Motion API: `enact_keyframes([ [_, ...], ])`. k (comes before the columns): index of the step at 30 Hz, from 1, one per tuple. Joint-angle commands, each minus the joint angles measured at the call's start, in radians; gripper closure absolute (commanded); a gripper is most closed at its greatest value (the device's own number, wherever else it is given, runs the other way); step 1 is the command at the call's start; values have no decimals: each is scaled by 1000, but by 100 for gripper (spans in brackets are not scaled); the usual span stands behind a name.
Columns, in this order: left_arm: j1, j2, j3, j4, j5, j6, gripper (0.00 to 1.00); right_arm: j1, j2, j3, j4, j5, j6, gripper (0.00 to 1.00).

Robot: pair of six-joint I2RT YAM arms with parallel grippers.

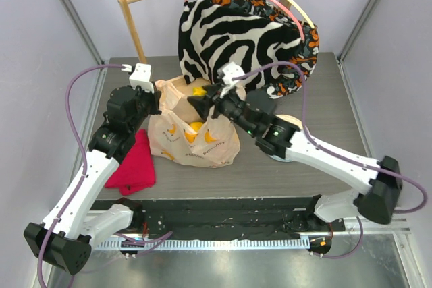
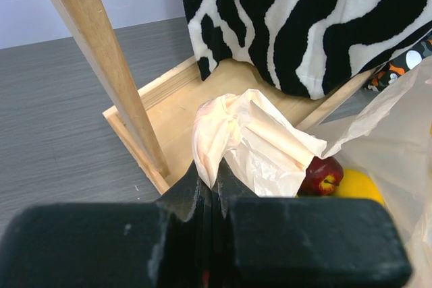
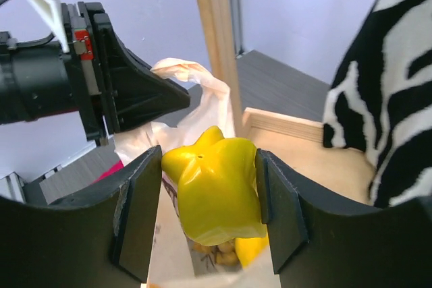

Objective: Place the fruits into the plastic bag

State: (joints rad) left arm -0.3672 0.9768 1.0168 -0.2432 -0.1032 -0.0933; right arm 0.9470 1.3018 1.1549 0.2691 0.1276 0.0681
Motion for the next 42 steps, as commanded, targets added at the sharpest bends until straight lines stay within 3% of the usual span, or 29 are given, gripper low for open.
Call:
enact_keyframes([
  [1, -7, -18, 0, 48, 5, 3, 100, 6, 149, 182, -16, -69, 81, 99],
  [9, -10, -20, 2, 48, 3, 6, 100, 6, 324, 380, -388, -48, 179, 99],
  [14, -10, -24, 2, 47, 0, 6, 100, 4, 373, 402, -585, 39, 188, 99],
  [19, -10, -26, 2, 48, 2, 6, 100, -16, 408, 417, -665, 89, 203, 99],
  [26, -13, -26, 0, 48, 0, 6, 100, -14, 577, 560, -763, 24, 216, 94],
  [32, -12, -26, 0, 48, -3, 7, 100, -16, 626, 583, -798, 40, 211, 74],
  [34, -12, -26, 2, 48, 0, 7, 100, -14, 607, 580, -792, 32, 196, 64],
  [35, -12, -26, 2, 48, -1, 7, 100, -16, 597, 574, -788, 26, 193, 55],
  [38, -13, -26, 0, 48, -1, 7, 100, -13, 554, 557, -746, 12, 182, 42],
  [41, -12, -27, 0, 48, 0, 7, 100, -14, 534, 568, -722, -5, 170, 37],
  [42, -13, -26, 0, 48, 0, 7, 100, -16, 528, 572, -719, -9, 168, 26],
])
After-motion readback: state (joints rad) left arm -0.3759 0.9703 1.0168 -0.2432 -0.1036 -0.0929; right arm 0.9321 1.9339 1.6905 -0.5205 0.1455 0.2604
